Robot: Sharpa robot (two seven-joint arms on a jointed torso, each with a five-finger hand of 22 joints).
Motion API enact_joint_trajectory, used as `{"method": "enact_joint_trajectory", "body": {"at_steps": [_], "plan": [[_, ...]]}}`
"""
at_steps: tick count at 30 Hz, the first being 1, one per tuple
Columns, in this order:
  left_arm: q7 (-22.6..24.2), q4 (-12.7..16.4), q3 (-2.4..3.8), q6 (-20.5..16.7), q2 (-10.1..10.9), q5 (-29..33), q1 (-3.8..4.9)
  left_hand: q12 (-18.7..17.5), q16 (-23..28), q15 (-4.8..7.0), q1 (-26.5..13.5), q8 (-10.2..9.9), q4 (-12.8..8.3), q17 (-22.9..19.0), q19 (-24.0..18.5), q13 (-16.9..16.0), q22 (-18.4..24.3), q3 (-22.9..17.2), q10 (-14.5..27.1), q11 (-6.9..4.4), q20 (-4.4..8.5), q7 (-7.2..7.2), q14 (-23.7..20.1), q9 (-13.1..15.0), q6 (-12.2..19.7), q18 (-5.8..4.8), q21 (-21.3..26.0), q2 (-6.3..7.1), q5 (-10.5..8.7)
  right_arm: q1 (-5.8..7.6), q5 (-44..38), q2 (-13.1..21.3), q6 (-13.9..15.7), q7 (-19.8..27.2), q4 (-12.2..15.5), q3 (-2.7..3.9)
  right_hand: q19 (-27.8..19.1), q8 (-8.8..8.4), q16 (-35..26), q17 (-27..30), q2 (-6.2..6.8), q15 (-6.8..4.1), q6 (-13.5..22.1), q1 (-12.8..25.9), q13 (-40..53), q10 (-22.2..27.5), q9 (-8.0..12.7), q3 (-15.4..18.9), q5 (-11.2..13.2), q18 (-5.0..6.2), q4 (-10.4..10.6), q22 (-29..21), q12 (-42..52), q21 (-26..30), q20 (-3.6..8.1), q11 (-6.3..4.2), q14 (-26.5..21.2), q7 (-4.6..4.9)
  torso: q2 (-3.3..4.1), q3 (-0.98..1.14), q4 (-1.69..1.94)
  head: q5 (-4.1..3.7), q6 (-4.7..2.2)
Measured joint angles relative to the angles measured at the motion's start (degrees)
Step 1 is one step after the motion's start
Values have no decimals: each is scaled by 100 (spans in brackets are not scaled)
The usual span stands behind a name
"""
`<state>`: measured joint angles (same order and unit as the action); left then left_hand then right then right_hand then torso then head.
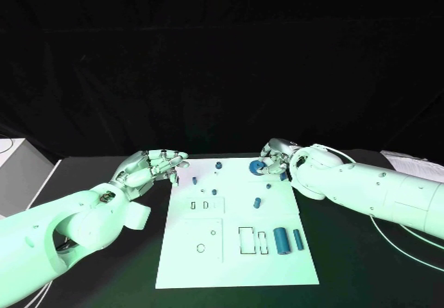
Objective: Assemble the parts on the task board
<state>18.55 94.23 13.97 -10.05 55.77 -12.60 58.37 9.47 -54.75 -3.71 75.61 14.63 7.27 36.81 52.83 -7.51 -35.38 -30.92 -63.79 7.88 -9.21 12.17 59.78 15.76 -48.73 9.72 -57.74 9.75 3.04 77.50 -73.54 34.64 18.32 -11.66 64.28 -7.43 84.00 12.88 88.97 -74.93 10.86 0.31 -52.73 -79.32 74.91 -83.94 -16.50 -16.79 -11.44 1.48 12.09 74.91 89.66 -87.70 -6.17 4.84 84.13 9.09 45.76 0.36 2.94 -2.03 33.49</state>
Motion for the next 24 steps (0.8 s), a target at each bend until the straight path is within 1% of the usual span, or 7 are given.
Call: {"method": "enact_joint_trajectory", "body": {"at_steps": [4,7,10,13,16,21,24], "plan": [[-3,0,0,0,2,-1,0,0,0,0,0,0,0,-2,0,0,0,0,0,0,0,0,0,0,0,0,0,0,0,-13,-22,-8,54,-14,6,0,0,21,0,0,-25,-11,-89,-26,0,-3,2,-96,-32,0,-16,0,0,-26,0,-3,-11,-28,-2,-1,-3,4,0],[-5,1,0,1,3,-1,0,0,23,0,0,0,-17,-9,-42,-6,0,-17,0,0,0,0,0,0,0,-1,0,0,0,-30,-44,-1,174,-11,46,-6,1,65,0,0,-3,-47,-192,-114,0,-9,2,-198,-86,1,-55,0,0,-77,28,-75,-4,-57,-3,-1,-7,15,7],[-6,1,0,1,3,-2,0,0,23,0,0,0,-17,-9,-43,-8,-1,-17,0,0,0,0,0,0,0,-1,0,0,0,-41,-65,15,363,9,115,-11,0,90,0,0,1,-95,-257,-156,-1,10,2,-334,-156,-74,-113,-1,0,-165,64,-99,-12,-64,-5,0,-10,31,9],[-7,-1,0,2,3,-3,0,0,23,0,0,0,-17,-9,-42,-8,0,-17,0,0,0,0,0,0,0,-1,0,0,0,-44,-92,43,626,40,225,-11,1,112,0,0,2,-96,-274,-169,1,-8,1,-400,-241,-75,-123,-1,0,-180,64,-116,-12,-50,-8,1,-13,44,10],[-7,-5,0,3,3,-4,0,0,23,0,0,0,-32,-9,-42,-8,-1,-32,0,0,0,0,0,0,0,-1,0,0,0,-44,-130,72,889,73,374,-11,0,112,0,1,26,-96,-275,-193,4,-8,1,-476,-358,-74,-125,0,0,-180,104,-116,-12,-50,-8,2,-13,56,0],[-9,-14,0,3,3,-5,0,0,23,0,0,0,-32,-9,-42,-8,-1,-32,0,0,0,0,0,2,0,-1,0,0,0,-45,-231,67,1205,110,664,-10,0,110,0,1,35,-96,-275,-198,4,-8,1,-499,-369,-73,-104,4,0,-180,104,-116,-12,-51,-7,3,-12,70,-3],[-9,-15,0,3,3,-5,0,0,23,0,0,0,-32,-9,-42,-8,-1,-32,0,0,0,0,0,6,0,-1,0,0,0,-47,-336,22,1348,118,818,-10,0,110,0,1,75,-96,-276,-158,4,-8,0,-507,-369,-72,-96,4,0,-180,104,-116,-12,-52,-5,3,-12,84,-4]]}}
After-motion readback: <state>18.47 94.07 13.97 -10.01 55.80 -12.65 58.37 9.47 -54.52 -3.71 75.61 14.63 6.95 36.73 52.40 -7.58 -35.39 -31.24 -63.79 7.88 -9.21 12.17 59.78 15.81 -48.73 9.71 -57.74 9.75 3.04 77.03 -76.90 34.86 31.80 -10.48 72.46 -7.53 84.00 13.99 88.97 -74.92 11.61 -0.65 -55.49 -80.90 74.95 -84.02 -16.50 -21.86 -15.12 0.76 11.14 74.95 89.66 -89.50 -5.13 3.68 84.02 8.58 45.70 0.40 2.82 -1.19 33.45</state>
